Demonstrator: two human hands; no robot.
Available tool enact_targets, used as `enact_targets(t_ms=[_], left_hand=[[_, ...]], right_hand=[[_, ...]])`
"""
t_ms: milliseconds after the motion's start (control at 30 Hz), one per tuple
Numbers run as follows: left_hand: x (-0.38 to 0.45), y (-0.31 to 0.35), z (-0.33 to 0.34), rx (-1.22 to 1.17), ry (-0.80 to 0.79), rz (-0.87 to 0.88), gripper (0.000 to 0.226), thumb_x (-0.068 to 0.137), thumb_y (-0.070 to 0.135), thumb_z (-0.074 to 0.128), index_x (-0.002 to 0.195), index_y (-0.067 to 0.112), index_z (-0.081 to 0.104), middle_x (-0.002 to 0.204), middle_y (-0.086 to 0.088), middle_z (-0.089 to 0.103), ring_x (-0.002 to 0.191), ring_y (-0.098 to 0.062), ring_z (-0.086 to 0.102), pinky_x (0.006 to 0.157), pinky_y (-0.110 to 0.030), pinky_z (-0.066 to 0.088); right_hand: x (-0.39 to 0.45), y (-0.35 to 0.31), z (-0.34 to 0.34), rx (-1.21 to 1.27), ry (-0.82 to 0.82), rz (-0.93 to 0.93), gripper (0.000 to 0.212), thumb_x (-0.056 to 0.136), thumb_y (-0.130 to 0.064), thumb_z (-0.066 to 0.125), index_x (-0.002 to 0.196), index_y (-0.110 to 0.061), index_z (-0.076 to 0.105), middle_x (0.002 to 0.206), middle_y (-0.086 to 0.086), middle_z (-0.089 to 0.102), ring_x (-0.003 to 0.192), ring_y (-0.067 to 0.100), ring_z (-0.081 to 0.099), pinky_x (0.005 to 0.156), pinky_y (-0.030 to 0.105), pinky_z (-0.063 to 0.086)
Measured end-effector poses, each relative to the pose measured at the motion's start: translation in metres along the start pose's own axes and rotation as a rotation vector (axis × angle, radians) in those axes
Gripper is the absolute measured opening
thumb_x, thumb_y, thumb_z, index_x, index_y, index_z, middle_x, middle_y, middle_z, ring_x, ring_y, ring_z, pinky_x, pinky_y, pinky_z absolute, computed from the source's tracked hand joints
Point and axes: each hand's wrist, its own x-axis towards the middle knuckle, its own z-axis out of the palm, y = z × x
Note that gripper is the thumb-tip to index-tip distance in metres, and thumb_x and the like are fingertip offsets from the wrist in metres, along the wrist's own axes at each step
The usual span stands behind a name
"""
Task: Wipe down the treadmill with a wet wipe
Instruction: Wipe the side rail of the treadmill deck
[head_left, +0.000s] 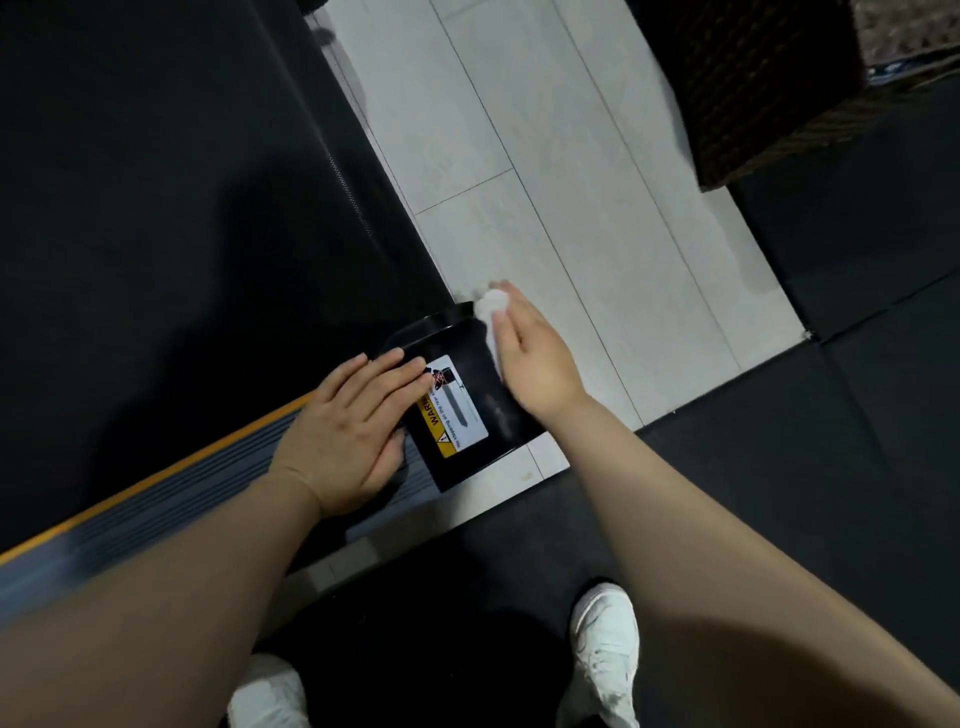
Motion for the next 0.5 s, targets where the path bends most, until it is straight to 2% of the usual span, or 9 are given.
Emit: enact_targets(t_ms=[67,133,167,200,233,267,333,400,500], left_hand=[[0.0,0.0,0.0,0.004,0.0,0.003,0.058,0.09,0.028,0.041,0.146,0.011,0.044,0.15,-0.009,0.046,0.144,-0.027,0.034,0.121,-0.047,0.02],[0.0,-0.001,0.001,-0.001,0.0,-0.001,0.058,0.091,0.028,0.04,0.147,0.012,0.043,0.151,-0.008,0.044,0.145,-0.026,0.032,0.121,-0.047,0.019],[0.0,-0.001,0.001,-0.005,-0.002,-0.005,0.058,0.091,0.028,0.04,0.147,0.013,0.042,0.152,-0.007,0.043,0.146,-0.026,0.031,0.122,-0.046,0.019],[-0.001,-0.002,0.001,-0.008,-0.002,-0.008,0.059,0.091,0.029,0.04,0.147,0.013,0.042,0.152,-0.007,0.043,0.146,-0.025,0.031,0.122,-0.046,0.019],[-0.001,-0.002,0.002,-0.008,0.001,-0.006,0.059,0.091,0.029,0.04,0.147,0.014,0.042,0.152,-0.007,0.043,0.146,-0.025,0.031,0.121,-0.047,0.019],[-0.001,-0.003,0.002,-0.005,0.005,-0.002,0.058,0.091,0.029,0.041,0.147,0.014,0.042,0.152,-0.007,0.043,0.146,-0.025,0.031,0.121,-0.047,0.02],[-0.002,-0.004,0.003,0.004,0.015,0.006,0.059,0.091,0.029,0.041,0.147,0.014,0.042,0.152,-0.007,0.043,0.146,-0.025,0.031,0.12,-0.048,0.021],[-0.003,-0.004,0.004,0.0,0.024,0.011,0.059,0.091,0.029,0.042,0.148,0.015,0.042,0.153,-0.006,0.042,0.147,-0.024,0.03,0.121,-0.048,0.021],[-0.003,-0.005,0.005,-0.017,0.051,0.019,0.058,0.091,0.027,0.041,0.147,0.015,0.043,0.154,-0.004,0.041,0.147,-0.022,0.03,0.121,-0.047,0.021]], right_hand=[[0.01,0.026,-0.009,0.229,-0.049,0.35,0.044,0.104,-0.038,0.028,0.143,-0.029,0.047,0.147,-0.009,0.045,0.137,0.011,0.038,0.111,0.022,0.025],[0.018,0.054,-0.013,0.343,-0.185,0.452,0.043,0.1,-0.042,0.028,0.132,-0.032,0.055,0.137,-0.007,0.054,0.126,0.016,0.048,0.106,0.033,0.037],[0.022,0.067,-0.014,0.372,-0.244,0.48,0.041,0.096,-0.046,0.029,0.122,-0.033,0.059,0.127,-0.005,0.06,0.113,0.018,0.055,0.093,0.035,0.045],[0.025,0.078,-0.013,0.401,-0.282,0.522,0.04,0.094,-0.049,0.031,0.112,-0.032,0.062,0.111,-0.004,0.065,0.095,0.019,0.057,0.075,0.032,0.045],[0.026,0.083,-0.013,0.431,-0.295,0.571,0.037,0.094,-0.05,0.033,0.101,-0.028,0.063,0.092,-0.003,0.064,0.076,0.019,0.054,0.062,0.028,0.039],[0.025,0.088,-0.013,0.463,-0.291,0.616,0.036,0.096,-0.048,0.036,0.093,-0.025,0.063,0.076,-0.003,0.059,0.063,0.017,0.049,0.054,0.025,0.034],[0.021,0.099,-0.009,0.468,-0.257,0.669,0.037,0.101,-0.041,0.036,0.092,-0.016,0.063,0.06,-0.002,0.054,0.047,0.015,0.047,0.042,0.023,0.033],[0.015,0.107,-0.003,0.504,-0.258,0.702,0.036,0.102,-0.034,0.037,0.098,-0.009,0.063,0.059,-0.001,0.059,0.044,0.013,0.055,0.039,0.019,0.039],[0.014,0.118,0.013,0.699,-0.159,0.758,0.018,0.093,-0.02,0.048,0.095,-0.01,0.062,0.076,0.01,0.063,0.063,0.024,0.061,0.056,0.028,0.048]])
